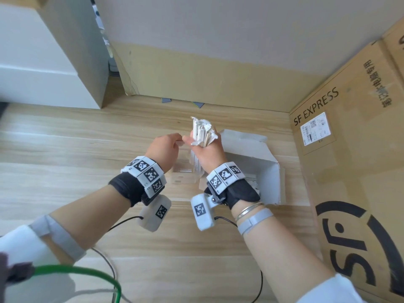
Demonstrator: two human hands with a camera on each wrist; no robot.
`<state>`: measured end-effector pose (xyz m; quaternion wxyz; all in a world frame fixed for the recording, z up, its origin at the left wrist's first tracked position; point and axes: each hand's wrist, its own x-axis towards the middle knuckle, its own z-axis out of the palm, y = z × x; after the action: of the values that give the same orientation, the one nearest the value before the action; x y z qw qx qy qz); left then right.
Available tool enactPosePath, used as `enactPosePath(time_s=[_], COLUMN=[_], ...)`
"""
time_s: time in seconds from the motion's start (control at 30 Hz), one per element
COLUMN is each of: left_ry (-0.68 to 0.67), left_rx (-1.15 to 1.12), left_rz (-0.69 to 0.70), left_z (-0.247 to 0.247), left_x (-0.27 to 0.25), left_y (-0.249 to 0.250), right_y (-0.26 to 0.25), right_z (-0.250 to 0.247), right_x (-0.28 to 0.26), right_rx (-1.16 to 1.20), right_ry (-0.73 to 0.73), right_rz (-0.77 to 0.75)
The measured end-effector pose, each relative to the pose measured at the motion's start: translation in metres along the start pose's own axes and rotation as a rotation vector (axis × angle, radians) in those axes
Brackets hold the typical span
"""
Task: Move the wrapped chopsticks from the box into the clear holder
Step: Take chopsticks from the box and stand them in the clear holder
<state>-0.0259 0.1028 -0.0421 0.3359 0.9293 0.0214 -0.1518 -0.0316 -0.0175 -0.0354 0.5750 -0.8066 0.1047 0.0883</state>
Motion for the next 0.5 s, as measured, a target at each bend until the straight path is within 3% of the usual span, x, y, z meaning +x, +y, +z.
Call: enactPosePath(time_s=[0.1, 0.23, 0.5], left_ry=[0.008, 0.016, 0.026], left_rx=[0.002, 0.017, 0.008], left_rz=[0.006, 0.006, 0.025], left_z=[0.000, 0.000, -0.001], left_x=[0.001, 0.002, 0.002], left_y=[-0.003, -0.003, 0.008], right_y=[0.008, 0.015, 0.017], right_z=[-0.005, -0.009, -0.031], right_x=[-0.002, -0.004, -0.006], right_rx=[-0.193, -0.528, -0.386], right_ry=[-0.034, -0.154, -0.013], right_rz=[0.076, -0.059, -0.137])
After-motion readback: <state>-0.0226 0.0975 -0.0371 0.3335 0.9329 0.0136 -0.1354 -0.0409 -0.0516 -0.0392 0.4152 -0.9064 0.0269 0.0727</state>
